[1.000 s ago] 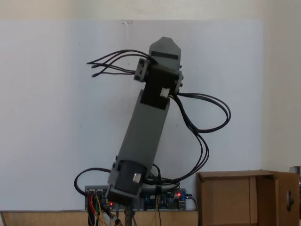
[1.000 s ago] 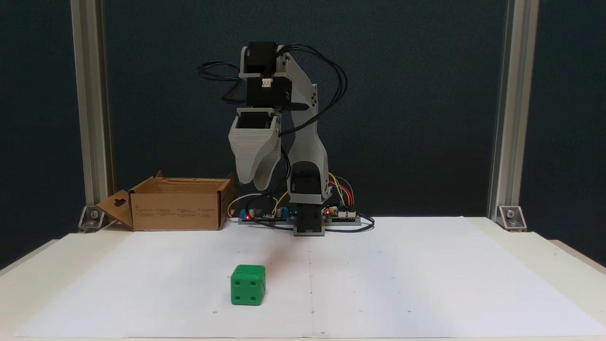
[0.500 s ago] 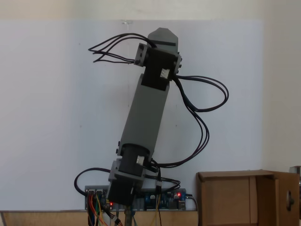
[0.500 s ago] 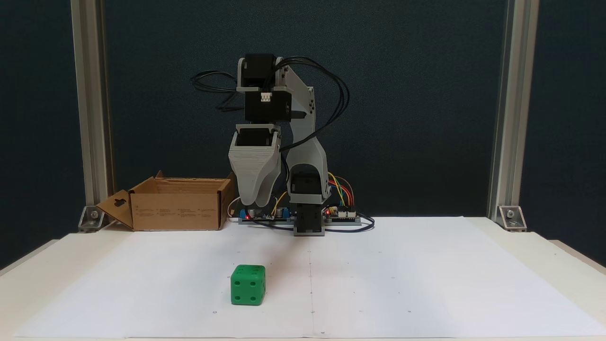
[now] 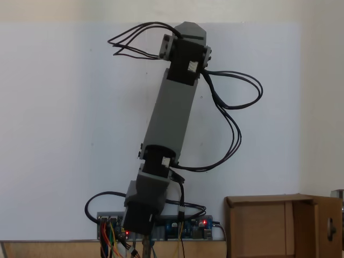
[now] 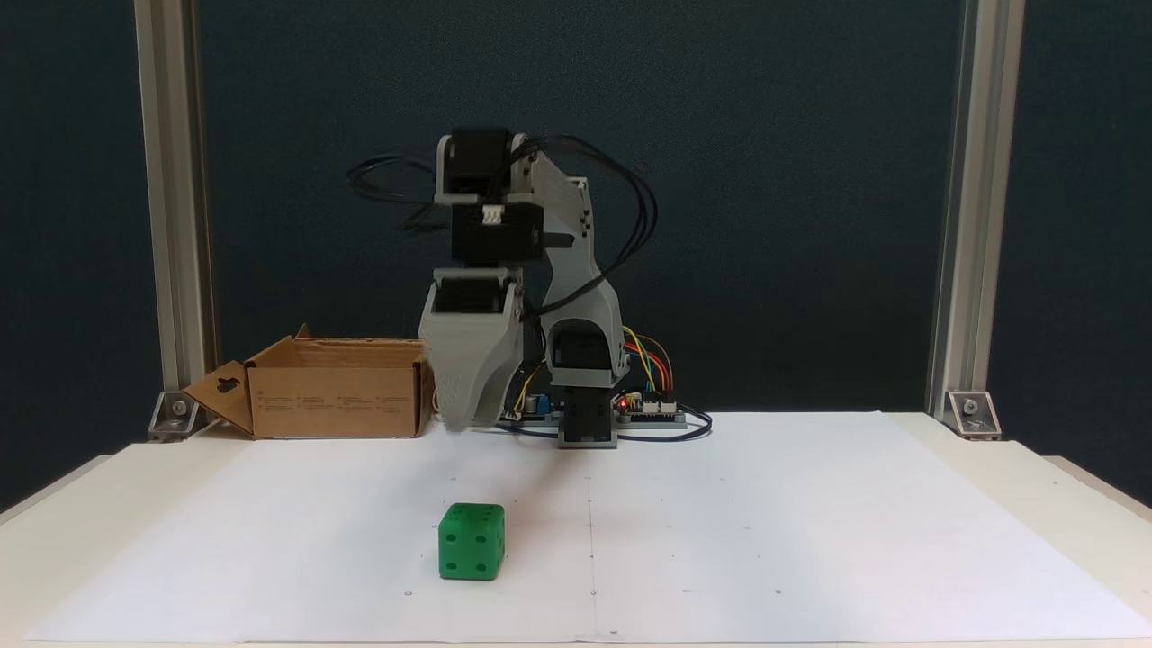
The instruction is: Grasp a green dice and put it in the bin.
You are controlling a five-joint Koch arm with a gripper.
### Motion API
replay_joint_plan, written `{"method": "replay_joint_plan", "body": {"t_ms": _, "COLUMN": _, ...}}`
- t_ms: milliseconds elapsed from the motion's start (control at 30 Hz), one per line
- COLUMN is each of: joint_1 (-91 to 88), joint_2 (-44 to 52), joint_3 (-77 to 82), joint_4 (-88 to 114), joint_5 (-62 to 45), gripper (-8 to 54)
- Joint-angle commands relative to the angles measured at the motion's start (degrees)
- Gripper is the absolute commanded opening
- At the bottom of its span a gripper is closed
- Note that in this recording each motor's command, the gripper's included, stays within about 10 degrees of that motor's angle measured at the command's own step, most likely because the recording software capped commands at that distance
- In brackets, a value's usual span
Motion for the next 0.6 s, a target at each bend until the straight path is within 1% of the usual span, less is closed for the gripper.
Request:
{"method": "replay_joint_plan", "body": {"t_ms": 0, "joint_1": 0.7, "joint_2": 0.7, "joint_3": -2.9, "joint_4": 10.0, "joint_5": -3.78, "gripper": 46.6}}
{"method": "replay_joint_plan", "body": {"t_ms": 400, "joint_1": 1.32, "joint_2": 0.09, "joint_3": -2.37, "joint_4": 10.0, "joint_5": -3.43, "gripper": 46.6}}
{"method": "replay_joint_plan", "body": {"t_ms": 567, "joint_1": 1.41, "joint_2": 0.09, "joint_3": 2.64, "joint_4": 10.0, "joint_5": -3.43, "gripper": 46.3}}
